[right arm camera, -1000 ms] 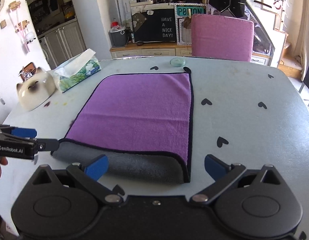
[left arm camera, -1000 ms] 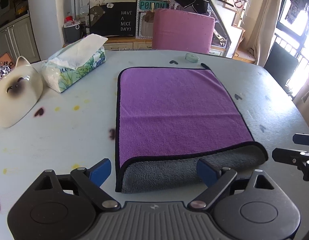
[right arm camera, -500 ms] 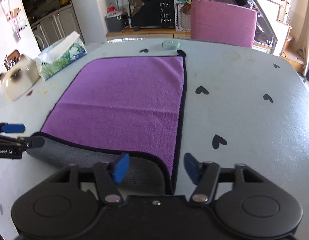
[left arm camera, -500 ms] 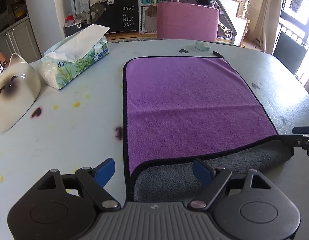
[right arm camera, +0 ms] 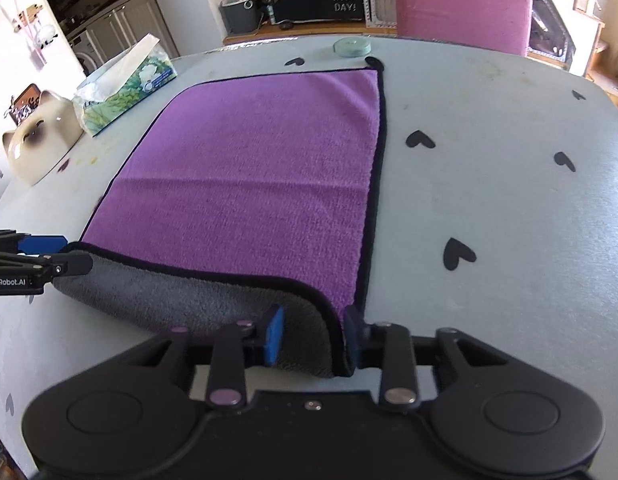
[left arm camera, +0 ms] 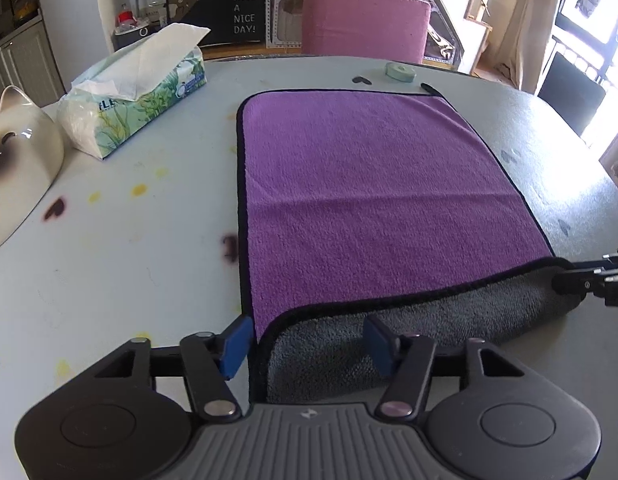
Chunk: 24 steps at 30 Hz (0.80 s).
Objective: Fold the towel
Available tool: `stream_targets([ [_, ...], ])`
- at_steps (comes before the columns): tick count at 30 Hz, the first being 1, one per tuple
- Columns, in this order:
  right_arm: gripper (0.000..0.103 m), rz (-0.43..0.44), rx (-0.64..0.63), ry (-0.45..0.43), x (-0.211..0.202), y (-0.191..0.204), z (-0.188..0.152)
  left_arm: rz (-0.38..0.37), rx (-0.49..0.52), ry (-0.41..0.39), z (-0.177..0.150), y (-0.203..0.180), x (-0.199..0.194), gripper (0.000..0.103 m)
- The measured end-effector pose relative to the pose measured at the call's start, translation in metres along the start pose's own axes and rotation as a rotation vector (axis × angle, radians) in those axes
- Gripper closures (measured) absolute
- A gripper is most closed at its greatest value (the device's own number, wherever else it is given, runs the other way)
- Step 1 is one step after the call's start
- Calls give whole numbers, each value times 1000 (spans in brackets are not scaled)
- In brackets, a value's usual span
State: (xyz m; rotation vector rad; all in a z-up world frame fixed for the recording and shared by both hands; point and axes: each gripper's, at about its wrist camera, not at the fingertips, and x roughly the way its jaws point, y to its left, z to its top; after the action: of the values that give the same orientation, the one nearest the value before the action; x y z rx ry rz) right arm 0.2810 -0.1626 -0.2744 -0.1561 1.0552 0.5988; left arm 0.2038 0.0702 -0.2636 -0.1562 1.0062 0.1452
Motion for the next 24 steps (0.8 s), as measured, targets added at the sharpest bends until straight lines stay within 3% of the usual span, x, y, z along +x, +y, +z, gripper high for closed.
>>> stream_targets([
  [2, 81, -5, -8, -1, 0, 1, 0, 9, 5, 3, 0, -1, 0, 50],
  [7, 88, -6, -22, -12, -3, 2, 0, 27, 18, 6, -3, -1, -2, 59],
  [9, 92, -2, -38, -17, -5, 4, 0, 38, 27, 10, -3, -2, -2, 65],
  [11, 95, 5, -48, -14, -6, 4, 0, 58, 45, 25, -3, -3, -1, 78],
  [16, 99, 9, -75, -31, -12, 5, 0, 84, 75, 14, 4, -4, -5, 91],
  [24, 99, 26, -61, -106, -28, -6, 17, 125, 57, -48, 31, -7, -22, 94],
])
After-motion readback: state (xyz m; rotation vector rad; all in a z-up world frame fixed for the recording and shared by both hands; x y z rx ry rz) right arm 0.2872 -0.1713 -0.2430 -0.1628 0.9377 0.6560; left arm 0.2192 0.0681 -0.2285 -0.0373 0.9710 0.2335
